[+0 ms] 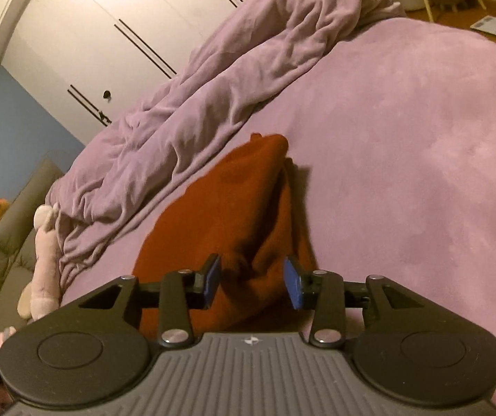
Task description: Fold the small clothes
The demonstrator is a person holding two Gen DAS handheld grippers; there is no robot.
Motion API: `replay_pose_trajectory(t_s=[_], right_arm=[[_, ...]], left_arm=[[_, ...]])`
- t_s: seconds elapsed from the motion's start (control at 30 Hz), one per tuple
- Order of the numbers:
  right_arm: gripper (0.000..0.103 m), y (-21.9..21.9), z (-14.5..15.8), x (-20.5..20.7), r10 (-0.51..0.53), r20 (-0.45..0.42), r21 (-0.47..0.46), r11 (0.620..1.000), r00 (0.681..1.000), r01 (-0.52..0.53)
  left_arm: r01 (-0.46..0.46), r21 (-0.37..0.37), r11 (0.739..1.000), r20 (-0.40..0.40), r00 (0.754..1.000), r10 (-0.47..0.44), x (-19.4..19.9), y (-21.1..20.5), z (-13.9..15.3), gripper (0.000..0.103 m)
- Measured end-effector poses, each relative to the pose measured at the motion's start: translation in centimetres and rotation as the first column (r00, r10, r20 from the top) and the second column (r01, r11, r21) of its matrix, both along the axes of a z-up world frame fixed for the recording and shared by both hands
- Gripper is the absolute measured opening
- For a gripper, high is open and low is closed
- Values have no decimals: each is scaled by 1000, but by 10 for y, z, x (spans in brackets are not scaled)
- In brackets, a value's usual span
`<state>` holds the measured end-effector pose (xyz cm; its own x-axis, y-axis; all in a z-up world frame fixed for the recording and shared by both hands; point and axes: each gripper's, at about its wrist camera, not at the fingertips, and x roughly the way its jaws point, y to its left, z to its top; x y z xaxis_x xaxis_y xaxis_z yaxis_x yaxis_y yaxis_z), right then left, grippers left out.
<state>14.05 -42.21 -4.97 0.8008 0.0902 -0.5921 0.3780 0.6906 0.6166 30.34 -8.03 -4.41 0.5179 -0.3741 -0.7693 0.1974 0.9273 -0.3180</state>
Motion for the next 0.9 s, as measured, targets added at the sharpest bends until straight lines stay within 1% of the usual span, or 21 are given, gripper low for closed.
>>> replay_pose_trajectory(t_s=[0.07, 0.17, 0.23, 0.3, 0.37, 0.43, 0.5, 0.57, 0.6, 0.7, 0.73, 0.8, 0.83, 0.87, 0.9], right_arm=[[39, -4, -2, 16, -11, -11, 25, 1000, 1000, 12], [39, -7, 0, 38, -3, -21, -21, 1000, 1000, 2], [42, -11, -1, 54, -6, -30, -49, 999, 1000, 5], [51, -18, -7, 76, -20, -54, -52, 999, 998, 17], [52, -27, -14, 94, -14, -75, -45, 999, 997, 11], [52, -31, -21, 111, -6, -87, -47, 999, 996, 2], [52, -32, -24, 122, 17, -74, -53, 998, 997, -21], [52, -27, -22, 133, 35, -78, -100, 994, 996, -42], [52, -24, -21, 138, 48, -78, -122, 991, 996, -57], [51, -11, -12, 145, 53, -84, -222, 973, 995, -71], [51, -8, -8, 145, 61, -70, -236, 969, 996, -76], [51, -1, -3, 145, 94, -35, -246, 964, 995, -100], [51, 0, -3, 147, 110, -27, -244, 963, 994, -114], [50, 2, -5, 150, 130, -39, -239, 961, 991, -136], [44, 4, -8, 154, 139, -61, -243, 958, 988, -150]], left_arm=[[20, 0, 1000, -18, 1000, -20, 15, -16, 1, 95], [89, -35, 995, -42, 995, -91, 45, -40, 1, 96], [103, -53, 993, -78, 991, -107, 69, -56, -5, 96], [103, -44, 994, -110, 988, -107, 86, -69, -15, 96], [110, -44, 993, -132, 985, -115, 101, -79, -25, 96], [90, -78, 993, -151, 983, -101, 111, -83, -32, 96], [76, -133, 988, -184, 978, -100, 119, -84, -38, 96], [67, -180, 981, -212, 972, -105, 123, -84, -43, 96], [74, -183, 980, -218, 969, -114, 125, -87, -44, 96], [117, -140, 983, -184, 972, -142, 123, -98, -45, 96], [131, -131, 983, -175, 973, -153, 123, -102, -45, 96], [138, -131, 982, -159, 974, -158, 122, -107, -45, 96], [134, -127, 983, -157, 976, -153, 122, -108, -46, 96], [134, -120, 984, -150, 977, -152, 122, -109, -47, 94], [138, -112, 984, -140, 978, -154, 121, -110, -48, 91]])
